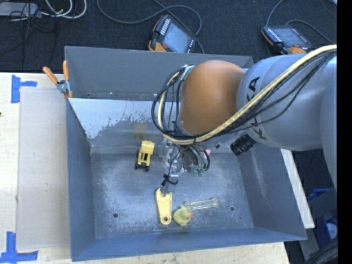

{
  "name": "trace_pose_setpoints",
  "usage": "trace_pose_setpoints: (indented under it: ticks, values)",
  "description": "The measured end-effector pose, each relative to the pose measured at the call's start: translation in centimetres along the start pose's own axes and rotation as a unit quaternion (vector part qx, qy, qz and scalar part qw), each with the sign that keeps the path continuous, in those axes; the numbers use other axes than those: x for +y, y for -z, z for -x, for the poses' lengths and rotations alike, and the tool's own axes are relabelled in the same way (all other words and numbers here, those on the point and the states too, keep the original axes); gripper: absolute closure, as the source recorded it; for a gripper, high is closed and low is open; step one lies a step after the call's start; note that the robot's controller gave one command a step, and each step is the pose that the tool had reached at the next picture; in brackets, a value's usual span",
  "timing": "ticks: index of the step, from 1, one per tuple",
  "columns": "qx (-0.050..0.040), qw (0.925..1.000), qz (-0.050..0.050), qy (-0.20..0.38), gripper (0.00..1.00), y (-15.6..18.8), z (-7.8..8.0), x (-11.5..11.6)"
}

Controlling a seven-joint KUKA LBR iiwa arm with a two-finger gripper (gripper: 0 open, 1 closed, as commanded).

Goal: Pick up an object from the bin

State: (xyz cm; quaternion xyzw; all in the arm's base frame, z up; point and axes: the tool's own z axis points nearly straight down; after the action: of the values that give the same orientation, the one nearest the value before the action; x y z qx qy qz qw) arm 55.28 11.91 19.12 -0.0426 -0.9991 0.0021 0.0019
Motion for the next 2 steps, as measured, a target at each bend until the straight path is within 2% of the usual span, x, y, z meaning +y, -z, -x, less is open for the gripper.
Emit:
trace_pose_setpoints:
  ticks: [1,2]
  values:
    - [0.0005,1.0,0.002,0.003,1.0,-0.1,-0.1,0.5]
    - [-0.0041,0.9955,0.003,0.094,1.0,12.7,0.8,2.1]
